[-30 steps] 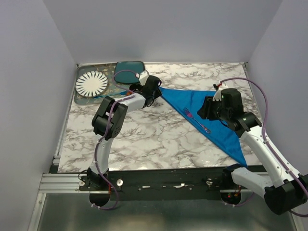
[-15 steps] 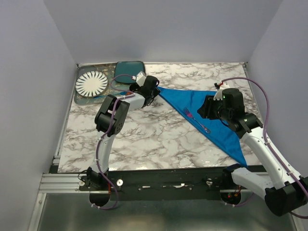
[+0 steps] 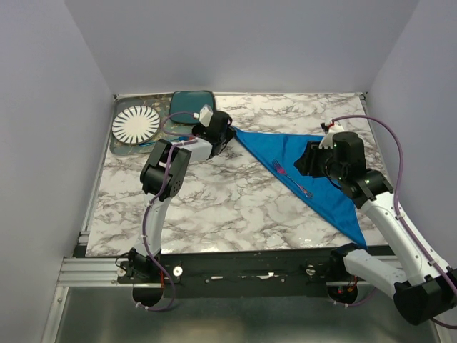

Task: Fold the napkin, place the utensils inside, and roll it up
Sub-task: Fold the napkin

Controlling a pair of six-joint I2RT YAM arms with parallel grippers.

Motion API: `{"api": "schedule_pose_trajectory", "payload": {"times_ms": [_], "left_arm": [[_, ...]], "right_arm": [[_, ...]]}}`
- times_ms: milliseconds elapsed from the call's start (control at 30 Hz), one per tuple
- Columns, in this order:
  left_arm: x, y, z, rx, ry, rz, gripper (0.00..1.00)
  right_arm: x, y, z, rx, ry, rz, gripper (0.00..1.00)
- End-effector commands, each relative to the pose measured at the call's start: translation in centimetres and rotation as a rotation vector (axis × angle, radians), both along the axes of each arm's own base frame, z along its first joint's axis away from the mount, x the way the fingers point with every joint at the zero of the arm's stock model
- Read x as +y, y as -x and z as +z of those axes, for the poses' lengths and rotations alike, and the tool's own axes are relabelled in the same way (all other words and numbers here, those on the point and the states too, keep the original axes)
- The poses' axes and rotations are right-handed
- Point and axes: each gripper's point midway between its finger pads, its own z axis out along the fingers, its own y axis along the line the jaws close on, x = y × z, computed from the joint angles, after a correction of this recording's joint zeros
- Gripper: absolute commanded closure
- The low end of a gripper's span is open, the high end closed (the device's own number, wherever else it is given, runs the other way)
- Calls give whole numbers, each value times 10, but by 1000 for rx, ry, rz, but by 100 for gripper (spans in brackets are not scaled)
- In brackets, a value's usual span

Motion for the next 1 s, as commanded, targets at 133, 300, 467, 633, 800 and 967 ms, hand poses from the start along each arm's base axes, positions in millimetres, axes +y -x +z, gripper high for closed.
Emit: {"api": "schedule_pose_trajectory", "payload": {"times_ms": [133,300,467,633,800,967], "left_arm": [[-1,1,-11,-15,23,-30,88],[-7,-2,13,-79,-95,-97,100],[-36,12,59,-221,-287,-248,100],[-67,39,93,-331,-421,-365,100],[-92,73,119,-403,-474,-443,100],[-121,106,132,-453,-489,-528,100]], "right_arm": [[-1,2,14,-47,-24,-14,47],[-3,2,10,-28,-32,-40,47],[-20,0,2,8,-42,-195,45],[-41,-1,-19,90,-51,-360,48],[-38,0,-50,235,-110,-380,51],[-32,-3,-75,318,-169,-357,57]]}}
